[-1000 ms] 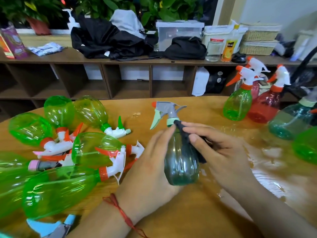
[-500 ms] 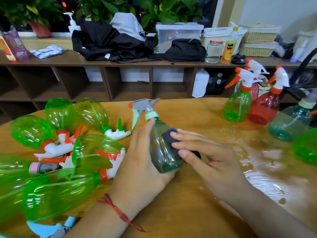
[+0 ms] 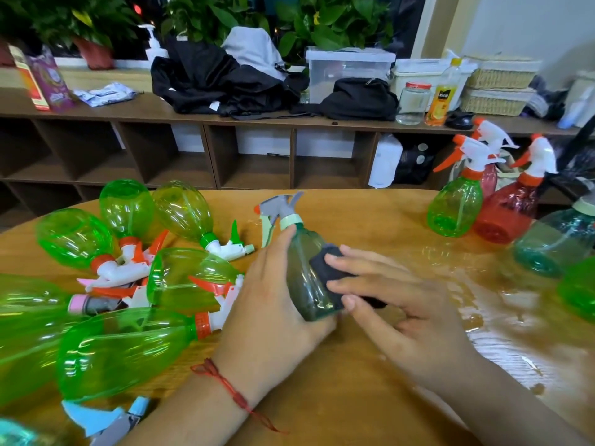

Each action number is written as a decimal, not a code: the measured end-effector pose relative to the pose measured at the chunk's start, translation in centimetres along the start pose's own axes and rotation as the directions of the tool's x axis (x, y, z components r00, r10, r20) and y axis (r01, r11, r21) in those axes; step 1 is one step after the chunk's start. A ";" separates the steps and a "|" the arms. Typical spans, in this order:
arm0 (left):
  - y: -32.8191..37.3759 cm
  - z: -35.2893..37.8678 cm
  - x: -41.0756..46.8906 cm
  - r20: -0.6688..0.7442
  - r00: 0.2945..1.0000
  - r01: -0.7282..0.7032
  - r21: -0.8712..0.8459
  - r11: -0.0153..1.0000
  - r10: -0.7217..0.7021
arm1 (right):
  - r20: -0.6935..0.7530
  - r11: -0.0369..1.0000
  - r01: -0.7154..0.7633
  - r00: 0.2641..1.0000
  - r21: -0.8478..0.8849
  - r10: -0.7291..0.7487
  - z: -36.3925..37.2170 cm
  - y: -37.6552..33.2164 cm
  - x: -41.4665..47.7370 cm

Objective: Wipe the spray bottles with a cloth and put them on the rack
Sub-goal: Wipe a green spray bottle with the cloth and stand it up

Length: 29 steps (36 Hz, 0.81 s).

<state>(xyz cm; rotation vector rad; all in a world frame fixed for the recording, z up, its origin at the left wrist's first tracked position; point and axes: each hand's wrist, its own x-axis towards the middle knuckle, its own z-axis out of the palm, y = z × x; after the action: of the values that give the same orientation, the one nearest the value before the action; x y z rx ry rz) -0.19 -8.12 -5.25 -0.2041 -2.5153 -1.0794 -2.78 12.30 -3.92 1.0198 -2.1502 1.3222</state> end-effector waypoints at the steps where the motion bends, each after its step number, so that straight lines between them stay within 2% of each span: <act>1: -0.1 0.0 0.1 -0.003 1.000 0.029 -0.020 0.999 -0.029 | 0.027 0.999 0.029 0.999 -0.029 -0.028 0.0 0.0 0.0; 3: 0.0 0.0 0.1 0.000 0.998 0.063 -0.045 0.997 -0.063 | 0.047 0.997 0.052 0.998 -0.051 -0.050 0.0 0.2 -0.1; 6: 0.3 0.4 -0.1 0.016 0.999 0.036 -0.040 0.999 -0.036 | 0.011 1.000 0.009 1.000 0.003 -0.010 -0.2 0.5 -0.1; 9: 0.6 0.6 -0.3 0.097 0.991 -0.090 -0.001 0.996 0.089 | -0.036 0.991 -0.109 0.993 0.082 0.112 -0.3 0.7 0.1; 11: 0.9 0.8 -0.6 0.163 0.972 -0.176 0.033 0.984 0.168 | -0.066 0.955 -0.219 0.970 0.198 0.236 -0.5 0.7 0.3; 13: 1.1 0.9 -0.8 0.182 0.966 -0.191 0.038 0.981 0.181 | -0.072 0.931 -0.267 0.954 0.249 0.293 -0.5 0.5 0.5; 17: 1.0 0.8 -0.8 0.137 0.982 -0.129 0.010 0.992 0.126 | -0.062 0.963 -0.201 0.975 0.179 0.215 -0.5 0.3 0.5; 20: 0.2 0.3 -0.2 0.068 0.997 -0.026 -0.037 0.999 0.028 | -0.002 0.992 -0.079 0.997 0.099 0.079 -0.4 0.1 0.3; 24: -0.5 -0.3 0.3 0.023 0.999 0.043 -0.091 0.995 -0.041 | 0.071 0.996 -0.010 0.997 0.086 0.004 -0.1 0.0 0.0; 26: -0.4 -0.2 0.2 0.030 0.999 0.041 -0.112 0.993 -0.038 | 0.046 0.993 -0.021 0.999 0.116 0.016 -0.1 0.3 -0.1; 29: 0.4 0.1 -0.1 0.085 0.995 -0.044 -0.073 0.996 0.050 | -0.015 0.955 -0.160 0.986 0.248 0.168 -0.1 0.6 0.2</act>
<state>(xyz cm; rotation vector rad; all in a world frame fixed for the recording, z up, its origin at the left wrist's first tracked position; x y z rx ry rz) 0.04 -7.82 -5.09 -0.3347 -2.5367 -1.1654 -3.35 12.44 -4.08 0.9143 -2.1197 1.7079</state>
